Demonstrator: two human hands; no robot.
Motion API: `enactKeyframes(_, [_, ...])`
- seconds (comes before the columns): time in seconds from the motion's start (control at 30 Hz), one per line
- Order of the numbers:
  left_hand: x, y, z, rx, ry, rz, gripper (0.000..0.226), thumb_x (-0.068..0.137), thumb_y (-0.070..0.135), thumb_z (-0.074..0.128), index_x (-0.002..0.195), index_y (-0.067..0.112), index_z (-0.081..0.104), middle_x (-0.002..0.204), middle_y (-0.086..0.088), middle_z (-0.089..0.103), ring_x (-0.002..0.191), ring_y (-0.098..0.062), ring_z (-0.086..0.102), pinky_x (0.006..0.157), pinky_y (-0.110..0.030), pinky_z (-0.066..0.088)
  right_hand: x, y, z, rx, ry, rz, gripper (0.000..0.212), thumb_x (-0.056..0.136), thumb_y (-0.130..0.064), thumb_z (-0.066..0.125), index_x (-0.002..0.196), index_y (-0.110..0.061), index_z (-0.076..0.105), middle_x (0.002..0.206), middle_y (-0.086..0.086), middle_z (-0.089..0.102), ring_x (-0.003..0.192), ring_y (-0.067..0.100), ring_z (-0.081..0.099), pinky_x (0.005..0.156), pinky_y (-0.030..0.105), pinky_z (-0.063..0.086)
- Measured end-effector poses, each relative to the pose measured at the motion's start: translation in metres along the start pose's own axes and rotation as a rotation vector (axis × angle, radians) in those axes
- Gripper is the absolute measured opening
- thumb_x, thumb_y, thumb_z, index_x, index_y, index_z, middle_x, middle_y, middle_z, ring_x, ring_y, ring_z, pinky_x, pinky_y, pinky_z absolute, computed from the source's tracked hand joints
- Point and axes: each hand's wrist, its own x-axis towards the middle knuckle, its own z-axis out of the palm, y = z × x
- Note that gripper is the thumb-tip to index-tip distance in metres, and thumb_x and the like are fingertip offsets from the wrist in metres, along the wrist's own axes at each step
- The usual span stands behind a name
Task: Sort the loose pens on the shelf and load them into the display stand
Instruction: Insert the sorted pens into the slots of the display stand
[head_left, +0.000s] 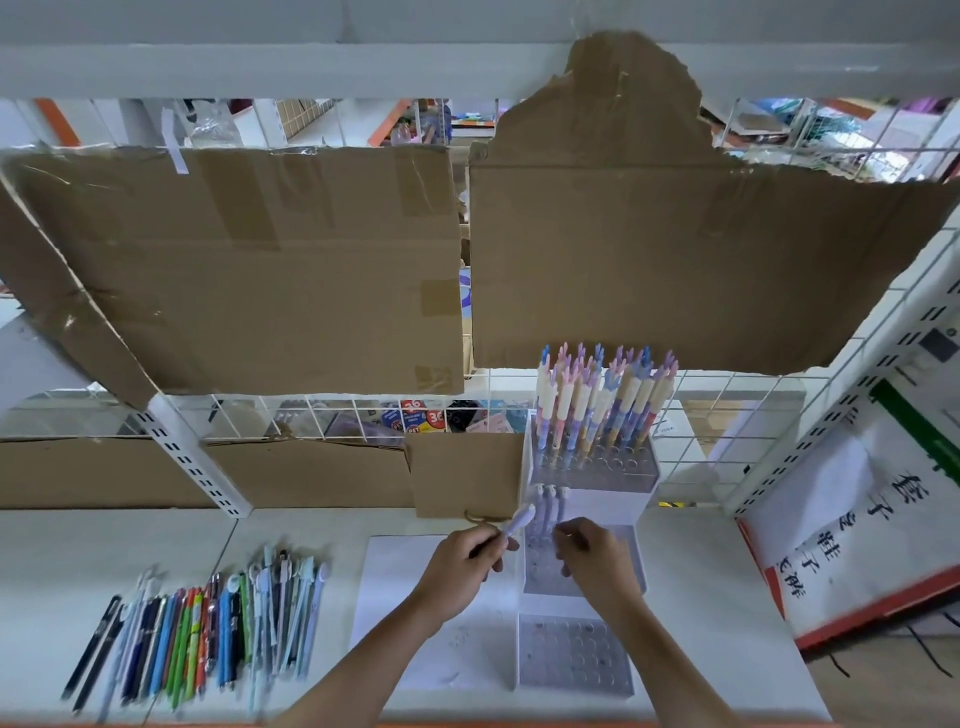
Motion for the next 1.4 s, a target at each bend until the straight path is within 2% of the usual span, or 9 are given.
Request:
enactKeyframes(0.07, [0.003, 0.004, 0.008, 0.012, -0.034, 0.015, 0.022, 0.099, 0.024, 0.047, 0.088, 0.019, 0.066, 0.063, 0.011, 0.052, 0.051, -0.002, 0.040, 0.054, -0.017, 0.031, -0.014, -0.009, -0.002, 0.144, -0.092, -0.032, 0.015, 0.092, -0.019, 0.057, 0.086, -0.022, 0.071, 0.064, -0.008, 0.064, 0.053, 0.003, 0.051, 0.051, 0.010, 0.036])
enactKeyframes(0.13, [0.006, 0.008, 0.018, 0.035, -0.070, 0.019, 0.025, 0.098, 0.026, 0.048, 0.076, 0.026, 0.060, 0.063, 0.009, 0.053, 0.050, -0.002, 0.040, 0.054, -0.019, 0.032, -0.021, -0.014, 0.000, 0.197, -0.125, -0.043, 0.019, 0.089, -0.026, 0.061, 0.074, -0.024, 0.073, 0.066, -0.003, 0.068, 0.054, 0.003, 0.048, 0.055, 0.016, 0.034])
enactKeyframes(0.23, [0.008, 0.012, 0.031, 0.031, -0.103, 0.018, 0.024, 0.098, 0.024, 0.048, 0.076, 0.026, 0.058, 0.064, 0.009, 0.055, 0.051, -0.002, 0.042, 0.055, -0.017, 0.034, -0.026, -0.013, -0.001, 0.220, -0.090, -0.023, 0.021, 0.088, -0.022, 0.062, 0.069, -0.016, 0.070, 0.068, 0.002, 0.070, 0.058, 0.009, 0.050, 0.056, 0.020, 0.034])
enactKeyframes(0.33, [0.010, 0.013, 0.037, 0.103, -0.139, 0.041, 0.022, 0.099, 0.020, 0.044, 0.081, 0.022, 0.057, 0.068, 0.006, 0.057, 0.056, -0.003, 0.047, 0.059, -0.016, 0.038, -0.025, -0.012, -0.012, 0.194, 0.009, -0.022, 0.028, 0.089, -0.015, 0.059, 0.062, -0.015, 0.060, 0.049, -0.006, 0.058, 0.045, 0.000, 0.046, 0.048, 0.013, 0.033])
enactKeyframes(0.47, [0.020, 0.002, 0.038, 0.604, -0.094, 0.133, 0.026, 0.101, 0.024, 0.034, 0.097, 0.012, 0.056, 0.098, -0.008, 0.065, 0.089, -0.024, 0.060, 0.074, -0.032, 0.042, -0.016, -0.018, -0.038, 0.190, 0.177, -0.109, 0.020, 0.095, -0.011, 0.053, 0.076, -0.008, 0.058, 0.059, -0.004, 0.062, 0.043, 0.001, 0.055, 0.045, 0.012, 0.039])
enactKeyframes(0.6, [0.027, -0.011, 0.040, 0.863, 0.034, 0.120, 0.029, 0.101, 0.030, 0.032, 0.113, 0.012, 0.052, 0.114, -0.006, 0.059, 0.104, -0.021, 0.056, 0.082, -0.026, 0.040, -0.008, -0.019, -0.053, 0.078, 0.271, -0.225, 0.011, 0.096, -0.010, 0.050, 0.087, -0.004, 0.055, 0.070, 0.001, 0.065, 0.058, 0.008, 0.066, 0.052, 0.019, 0.051])
enactKeyframes(0.77, [0.032, -0.015, 0.050, 0.925, 0.045, 0.114, 0.036, 0.097, 0.038, 0.046, 0.122, 0.013, 0.045, 0.119, -0.004, 0.056, 0.107, -0.019, 0.055, 0.086, -0.025, 0.042, 0.004, -0.014, -0.048, -0.124, 0.240, -0.310, 0.009, 0.096, -0.008, 0.049, 0.087, -0.004, 0.049, 0.073, 0.003, 0.061, 0.068, 0.023, 0.069, 0.061, 0.043, 0.056])
enactKeyframes(1.13, [0.033, -0.015, 0.051, 0.860, 0.052, 0.048, 0.041, 0.096, 0.038, 0.047, 0.129, 0.014, 0.044, 0.131, -0.005, 0.052, 0.116, -0.022, 0.052, 0.093, -0.029, 0.041, 0.018, 0.000, -0.020, -0.168, 0.140, -0.147, 0.018, 0.101, -0.021, 0.040, 0.085, -0.014, 0.047, 0.091, 0.014, 0.067, 0.082, 0.032, 0.065, 0.074, 0.047, 0.055])
enactKeyframes(1.4, [0.033, -0.017, 0.053, 0.862, 0.058, 0.064, 0.040, 0.096, 0.038, 0.048, 0.128, 0.014, 0.045, 0.130, -0.005, 0.054, 0.115, -0.022, 0.054, 0.092, -0.031, 0.043, 0.020, 0.005, -0.015, -0.220, 0.079, -0.137, 0.021, 0.100, -0.015, 0.042, 0.103, -0.001, 0.057, 0.100, 0.017, 0.066, 0.087, 0.031, 0.065, 0.081, 0.042, 0.054])
